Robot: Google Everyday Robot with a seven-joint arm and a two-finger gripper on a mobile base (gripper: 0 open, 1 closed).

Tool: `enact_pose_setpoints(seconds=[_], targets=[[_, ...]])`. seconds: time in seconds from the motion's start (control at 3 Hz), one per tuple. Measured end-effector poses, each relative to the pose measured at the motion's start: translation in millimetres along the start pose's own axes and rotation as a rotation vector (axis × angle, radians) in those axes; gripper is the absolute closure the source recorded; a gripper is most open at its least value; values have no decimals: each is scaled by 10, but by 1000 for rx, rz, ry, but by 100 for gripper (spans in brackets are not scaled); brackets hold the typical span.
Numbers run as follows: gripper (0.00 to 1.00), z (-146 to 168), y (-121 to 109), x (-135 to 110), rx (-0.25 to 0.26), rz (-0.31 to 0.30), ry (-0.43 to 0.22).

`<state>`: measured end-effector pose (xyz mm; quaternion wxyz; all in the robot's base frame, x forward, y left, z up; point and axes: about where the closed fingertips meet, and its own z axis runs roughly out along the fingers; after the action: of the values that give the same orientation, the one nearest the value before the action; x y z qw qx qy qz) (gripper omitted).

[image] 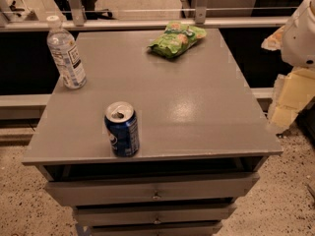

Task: Move green rice chip bag near blue plastic bottle

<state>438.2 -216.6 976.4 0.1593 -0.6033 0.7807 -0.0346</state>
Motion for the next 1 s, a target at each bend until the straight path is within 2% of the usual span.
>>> enact_pose_setpoints(seconds=[0.33, 0.67, 1.0], targets=[[0, -1, -38, -25, 16, -1, -13], [0, 173, -359, -97, 57, 21, -76], [0, 480, -918, -248, 114, 55, -166]])
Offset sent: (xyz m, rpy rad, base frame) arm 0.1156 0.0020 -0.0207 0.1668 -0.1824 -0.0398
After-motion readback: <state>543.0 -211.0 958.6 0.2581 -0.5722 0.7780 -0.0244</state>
